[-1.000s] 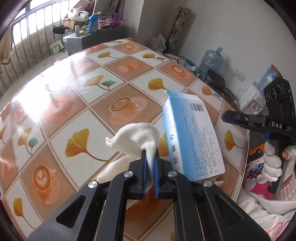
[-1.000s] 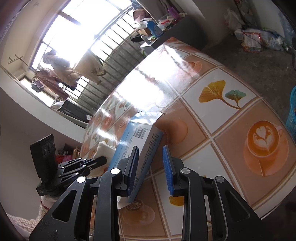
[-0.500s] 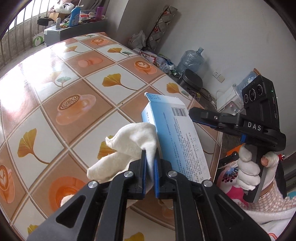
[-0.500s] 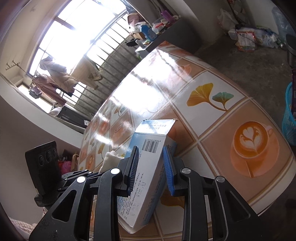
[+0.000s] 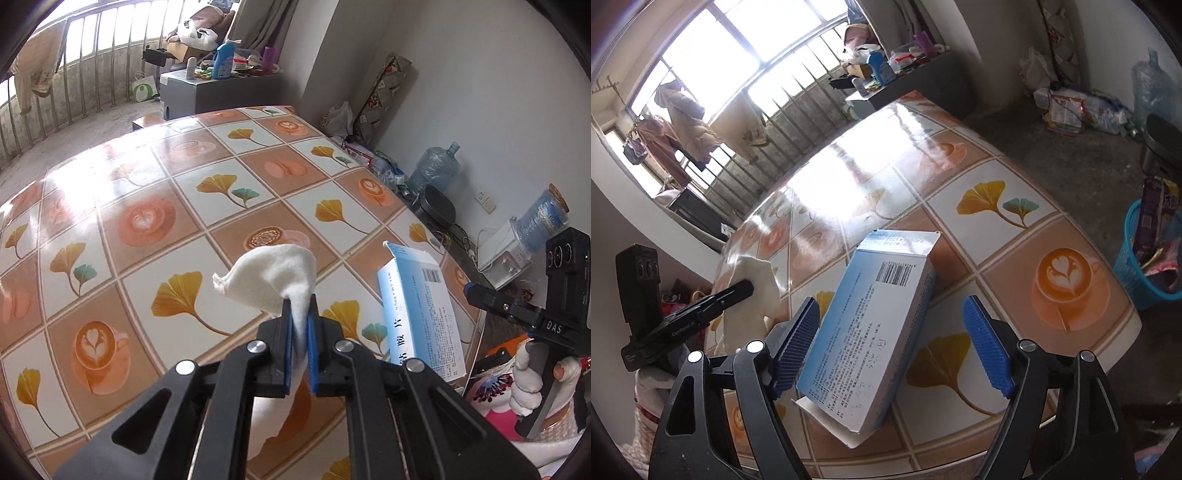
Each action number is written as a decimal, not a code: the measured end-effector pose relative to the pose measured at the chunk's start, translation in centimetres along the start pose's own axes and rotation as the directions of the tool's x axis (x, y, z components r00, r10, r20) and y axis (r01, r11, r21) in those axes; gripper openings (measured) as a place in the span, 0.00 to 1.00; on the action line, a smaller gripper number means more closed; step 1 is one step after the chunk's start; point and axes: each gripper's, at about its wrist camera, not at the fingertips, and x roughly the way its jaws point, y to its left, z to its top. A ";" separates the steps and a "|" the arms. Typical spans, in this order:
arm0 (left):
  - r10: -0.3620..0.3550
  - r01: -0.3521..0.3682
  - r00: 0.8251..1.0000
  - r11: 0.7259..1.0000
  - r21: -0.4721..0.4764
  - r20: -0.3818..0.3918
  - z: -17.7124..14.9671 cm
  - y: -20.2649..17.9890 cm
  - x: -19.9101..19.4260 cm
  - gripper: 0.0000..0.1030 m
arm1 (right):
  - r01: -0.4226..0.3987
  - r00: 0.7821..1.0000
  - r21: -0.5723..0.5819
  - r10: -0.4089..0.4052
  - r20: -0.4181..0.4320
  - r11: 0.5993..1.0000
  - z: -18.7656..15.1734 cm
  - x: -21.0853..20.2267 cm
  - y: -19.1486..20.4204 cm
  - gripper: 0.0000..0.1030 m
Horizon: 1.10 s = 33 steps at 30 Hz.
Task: Collect trash
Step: 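Lift the white glove with the left gripper while the right gripper lifts the box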
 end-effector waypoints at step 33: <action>0.075 -0.074 0.997 0.994 0.075 -0.004 -1.0 -3.1 3.6 0.06 | 0.178 0.967 -0.320 -0.226 -0.121 0.931 -1.1 4.1 3.0 0.82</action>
